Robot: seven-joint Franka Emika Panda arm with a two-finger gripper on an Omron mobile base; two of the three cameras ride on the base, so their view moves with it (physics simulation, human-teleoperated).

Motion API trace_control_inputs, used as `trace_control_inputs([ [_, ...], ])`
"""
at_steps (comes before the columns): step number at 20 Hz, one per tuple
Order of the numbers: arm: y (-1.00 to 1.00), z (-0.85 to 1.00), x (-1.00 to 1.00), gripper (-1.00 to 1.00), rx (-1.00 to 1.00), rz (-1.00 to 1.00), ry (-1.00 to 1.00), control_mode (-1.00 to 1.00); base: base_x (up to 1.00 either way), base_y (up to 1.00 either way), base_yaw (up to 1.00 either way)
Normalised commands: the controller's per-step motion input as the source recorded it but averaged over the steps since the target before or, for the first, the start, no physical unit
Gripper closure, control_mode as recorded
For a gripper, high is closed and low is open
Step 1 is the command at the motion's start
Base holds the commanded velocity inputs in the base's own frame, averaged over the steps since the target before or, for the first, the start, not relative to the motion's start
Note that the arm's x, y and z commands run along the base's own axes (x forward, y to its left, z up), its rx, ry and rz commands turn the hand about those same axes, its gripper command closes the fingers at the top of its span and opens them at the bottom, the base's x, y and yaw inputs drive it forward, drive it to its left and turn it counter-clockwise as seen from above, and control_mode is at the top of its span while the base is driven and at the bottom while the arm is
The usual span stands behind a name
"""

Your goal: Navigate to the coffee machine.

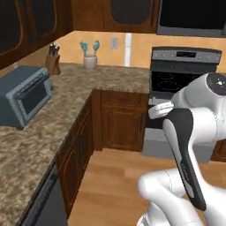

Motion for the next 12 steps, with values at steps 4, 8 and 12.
trace_control_inputs([
  [4,0.0,0.0,0.0,-1.0,0.0,0.0,0.0,1.0,0.0,0.0,-1.0],
  [8,0.0,0.0,0.0,-1.0,0.0,0.0,0.0,1.0,0.0,0.0,-1.0],
  [12,0.0,0.0,0.0,-1.0,0.0,0.0,0.0,1.0,0.0,0.0,-1.0],
])
